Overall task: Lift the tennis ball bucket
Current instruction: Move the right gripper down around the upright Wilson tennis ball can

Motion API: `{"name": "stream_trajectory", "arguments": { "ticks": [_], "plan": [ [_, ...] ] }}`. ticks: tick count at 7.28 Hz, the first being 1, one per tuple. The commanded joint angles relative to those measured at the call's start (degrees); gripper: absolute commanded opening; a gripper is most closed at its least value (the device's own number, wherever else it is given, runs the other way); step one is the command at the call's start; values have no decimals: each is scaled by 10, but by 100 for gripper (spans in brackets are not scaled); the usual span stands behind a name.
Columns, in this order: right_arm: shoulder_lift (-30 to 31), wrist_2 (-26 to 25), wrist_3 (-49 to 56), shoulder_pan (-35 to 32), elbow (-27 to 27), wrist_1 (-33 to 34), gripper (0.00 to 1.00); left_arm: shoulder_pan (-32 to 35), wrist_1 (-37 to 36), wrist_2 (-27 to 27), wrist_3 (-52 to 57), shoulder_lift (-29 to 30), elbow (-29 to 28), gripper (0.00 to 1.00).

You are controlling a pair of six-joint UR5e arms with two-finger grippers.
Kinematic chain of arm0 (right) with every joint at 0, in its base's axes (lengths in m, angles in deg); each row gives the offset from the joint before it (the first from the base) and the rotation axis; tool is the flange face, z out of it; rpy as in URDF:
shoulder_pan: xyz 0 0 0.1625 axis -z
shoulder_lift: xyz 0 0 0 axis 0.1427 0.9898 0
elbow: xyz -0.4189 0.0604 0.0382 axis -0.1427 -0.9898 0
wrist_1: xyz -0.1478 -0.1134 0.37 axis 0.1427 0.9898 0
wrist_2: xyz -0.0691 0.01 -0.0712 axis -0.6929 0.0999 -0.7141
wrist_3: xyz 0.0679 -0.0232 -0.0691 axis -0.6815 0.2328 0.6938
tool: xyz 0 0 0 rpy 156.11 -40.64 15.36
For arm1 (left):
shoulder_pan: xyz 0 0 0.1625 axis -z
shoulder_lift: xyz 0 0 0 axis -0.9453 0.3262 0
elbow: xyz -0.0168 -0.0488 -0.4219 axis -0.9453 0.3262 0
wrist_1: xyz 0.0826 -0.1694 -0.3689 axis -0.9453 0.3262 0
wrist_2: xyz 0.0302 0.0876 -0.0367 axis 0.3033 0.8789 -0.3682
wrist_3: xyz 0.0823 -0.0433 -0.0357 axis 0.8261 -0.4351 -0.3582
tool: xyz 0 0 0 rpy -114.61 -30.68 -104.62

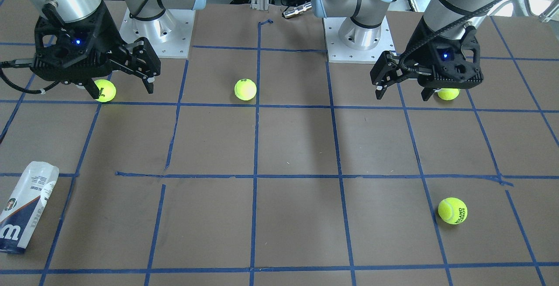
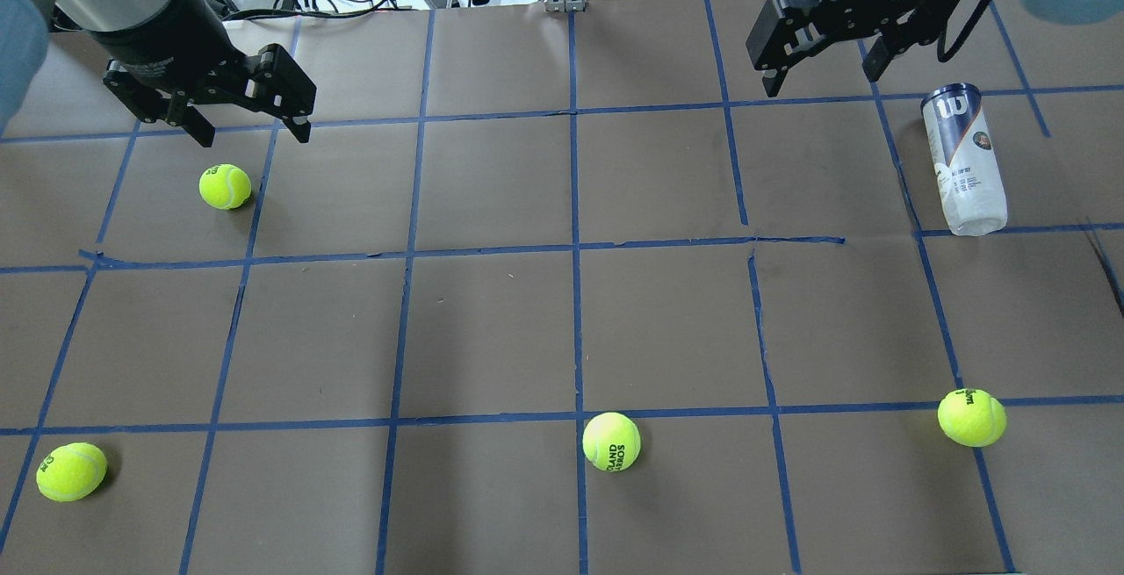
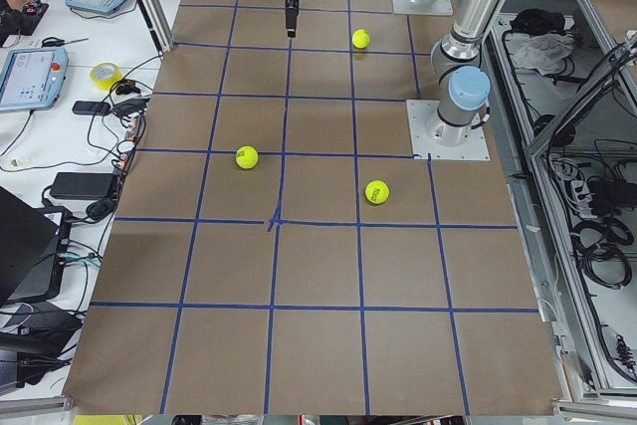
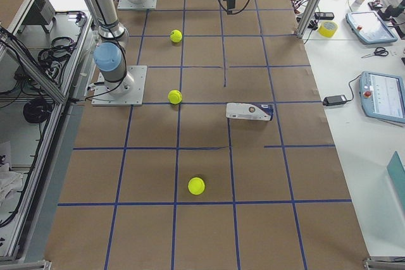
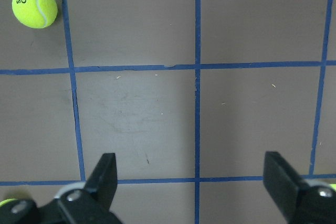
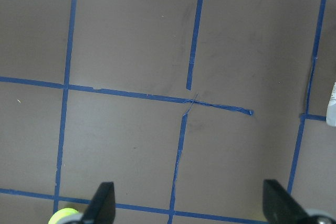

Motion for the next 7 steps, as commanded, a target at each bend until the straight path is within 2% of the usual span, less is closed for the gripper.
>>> {"name": "stream_trajectory", "arguments": {
  "ticks": [1,2,4,5,7],
  "plan": [
    [0,1,6,0,2,-6,100,1,1,-1,-2,-1,2,100],
    [0,5,7,1,2,-23,100,1,1,-1,-3,-1,3,100],
    [-6,3,-2,28,2,-10,100,1,1,-1,-4,-1,4,100],
    [-14,5,-2,74,0,-4,100,1,1,-1,-4,-1,4,100],
    [-71,-18,-1,151,-5,27,100,2,1,-1,-4,-1,4,100]
  ]
}}
